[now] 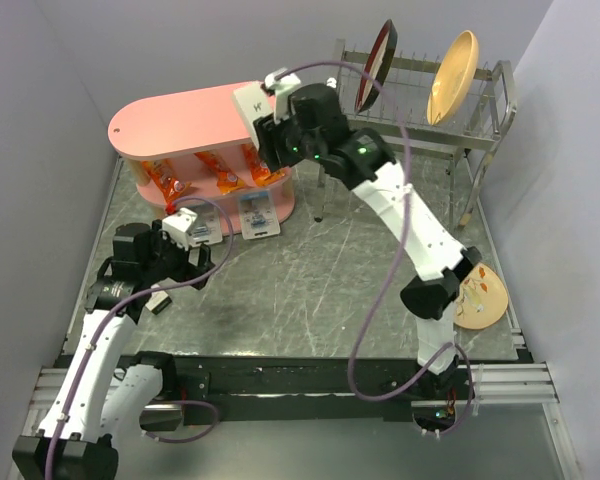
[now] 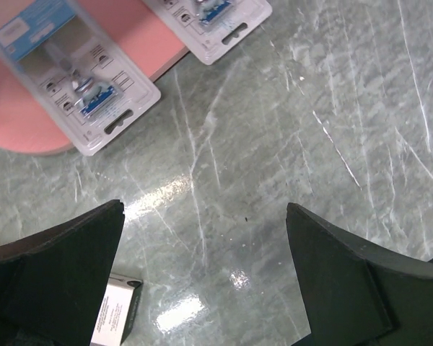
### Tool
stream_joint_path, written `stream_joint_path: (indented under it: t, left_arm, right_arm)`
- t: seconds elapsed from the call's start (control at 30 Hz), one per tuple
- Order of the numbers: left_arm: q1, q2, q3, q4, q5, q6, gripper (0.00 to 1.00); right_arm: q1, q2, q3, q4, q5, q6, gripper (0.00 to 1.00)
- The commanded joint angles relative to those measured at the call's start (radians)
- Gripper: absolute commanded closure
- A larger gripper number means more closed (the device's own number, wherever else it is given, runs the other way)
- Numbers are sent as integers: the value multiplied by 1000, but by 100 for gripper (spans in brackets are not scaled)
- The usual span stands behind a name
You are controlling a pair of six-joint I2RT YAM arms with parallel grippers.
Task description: Place and organize the shaving razors onto the shelf
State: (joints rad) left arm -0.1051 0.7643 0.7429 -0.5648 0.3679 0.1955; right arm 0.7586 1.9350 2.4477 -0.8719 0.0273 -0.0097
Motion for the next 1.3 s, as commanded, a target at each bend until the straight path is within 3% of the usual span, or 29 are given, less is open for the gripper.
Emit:
stream_joint_path:
  t: [0.0,0.17,0.53,0.83,1.27]
  left_arm:
    - [50,-13,49,-14,66,-47,0]
    - [76,-16,49,-10,97,-76,0]
    - [81,-16,41,11,134,-105,1]
    - [102,-26,38,16,138,-117,1]
    - [166,-40,23,22,163,-154,1]
  right_arm:
    - [-12,7,43,194,66,80,58]
    - [-1,76,131,235,60,86,58]
    - [-8,116,111,442,111,36,57]
    - [-7,130,90,442,102,53,56]
    - [-7,177,88,493,105,22,44]
